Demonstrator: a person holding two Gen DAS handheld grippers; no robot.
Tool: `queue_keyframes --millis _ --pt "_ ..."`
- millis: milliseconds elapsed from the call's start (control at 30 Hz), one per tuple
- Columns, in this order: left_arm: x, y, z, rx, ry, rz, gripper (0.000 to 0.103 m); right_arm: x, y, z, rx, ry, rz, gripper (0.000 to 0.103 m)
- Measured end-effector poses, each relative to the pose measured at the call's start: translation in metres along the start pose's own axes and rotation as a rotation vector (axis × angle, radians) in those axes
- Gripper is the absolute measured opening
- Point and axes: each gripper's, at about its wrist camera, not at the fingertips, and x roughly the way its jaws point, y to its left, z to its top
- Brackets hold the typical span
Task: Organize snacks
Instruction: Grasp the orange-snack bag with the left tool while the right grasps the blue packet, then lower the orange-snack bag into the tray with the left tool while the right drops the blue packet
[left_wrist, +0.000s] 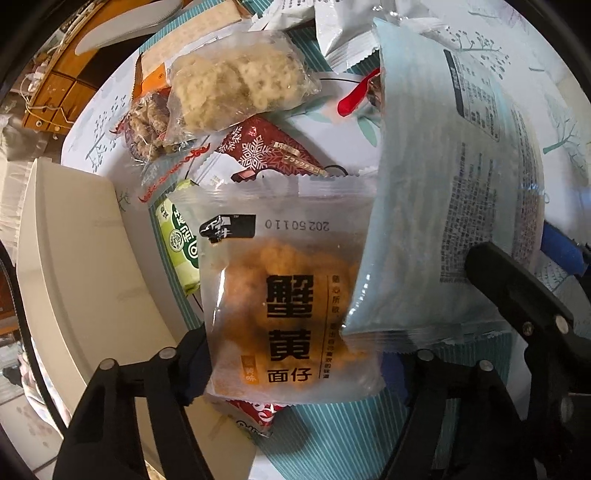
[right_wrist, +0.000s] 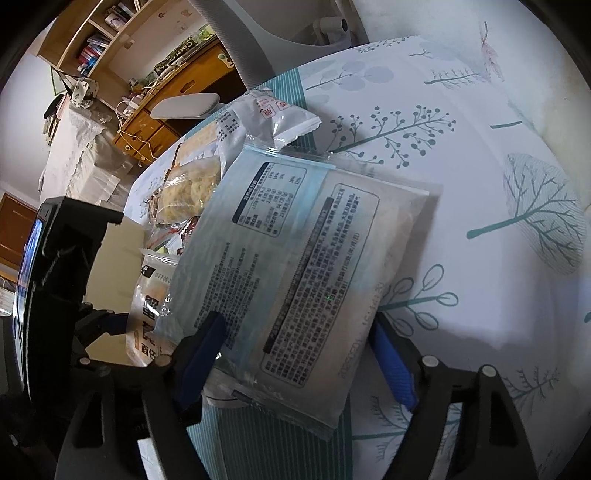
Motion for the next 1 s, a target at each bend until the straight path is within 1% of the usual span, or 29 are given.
queue_keyframes --millis 33,67,133,167,200,233,267,300,333,367,433,533,733,867,1000 --pt "-0.003 -0.001 -0.002 -0.004 0.000 -0.003 0.068 -0.001 0.000 0.000 0.001 -0.004 -0.001 0.070" --pt "-0.005 0.000 -0.003 -0.010 0.001 -0.004 0.067 -0.003 -0.001 -0.001 0.005 -0.006 -0.001 0.068" --pt "-0.007 0.000 -0.004 -0.018 0.003 -0.004 0.066 -0.006 -0.005 -0.002 0.018 -0.008 0.006 0.058" --pt "-0.008 0.000 -0.005 -0.024 0.005 -0.004 0.066 -0.008 -0.007 -0.002 0.025 -0.008 0.009 0.056" --pt "-0.010 0.000 -0.007 -0.029 0.007 -0.002 0.066 -0.010 -0.010 -0.002 0.030 -0.008 0.015 0.049" --pt "-0.010 0.001 -0.009 -0.033 0.009 -0.001 0.066 -0.012 -0.013 -0.002 0.037 -0.009 0.018 0.039" --pt "-0.011 0.001 -0.011 -0.039 0.013 -0.003 0.066 -0.014 -0.016 -0.002 0.043 -0.011 0.020 0.033" --pt "-0.013 0.001 -0.013 -0.044 0.015 -0.008 0.066 -0.015 -0.018 -0.003 0.047 -0.006 0.021 0.024" --pt "-0.013 0.002 -0.014 -0.050 0.017 -0.015 0.066 -0.016 -0.021 -0.003 0.053 0.004 0.026 0.018" --pt "-0.016 0.002 -0.016 -0.056 0.017 -0.022 0.066 -0.017 -0.022 -0.004 0.055 0.011 0.027 0.016" --pt "-0.020 0.003 -0.020 -0.063 0.015 -0.024 0.066 -0.018 -0.022 -0.006 0.055 0.024 0.022 0.008" --pt "-0.028 0.005 -0.026 -0.074 0.008 -0.022 0.066 -0.022 -0.022 -0.010 0.060 0.040 0.020 0.002" --pt "-0.048 0.016 -0.040 -0.090 -0.005 -0.030 0.066 -0.033 -0.021 -0.019 0.083 0.054 0.034 0.001" --pt "-0.058 0.032 -0.052 -0.121 -0.007 -0.054 0.066 -0.047 -0.020 -0.025 0.089 0.035 0.033 0.001" --pt "-0.065 0.042 -0.065 -0.131 0.003 -0.061 0.066 -0.062 -0.018 -0.032 0.092 0.015 0.040 0.001"
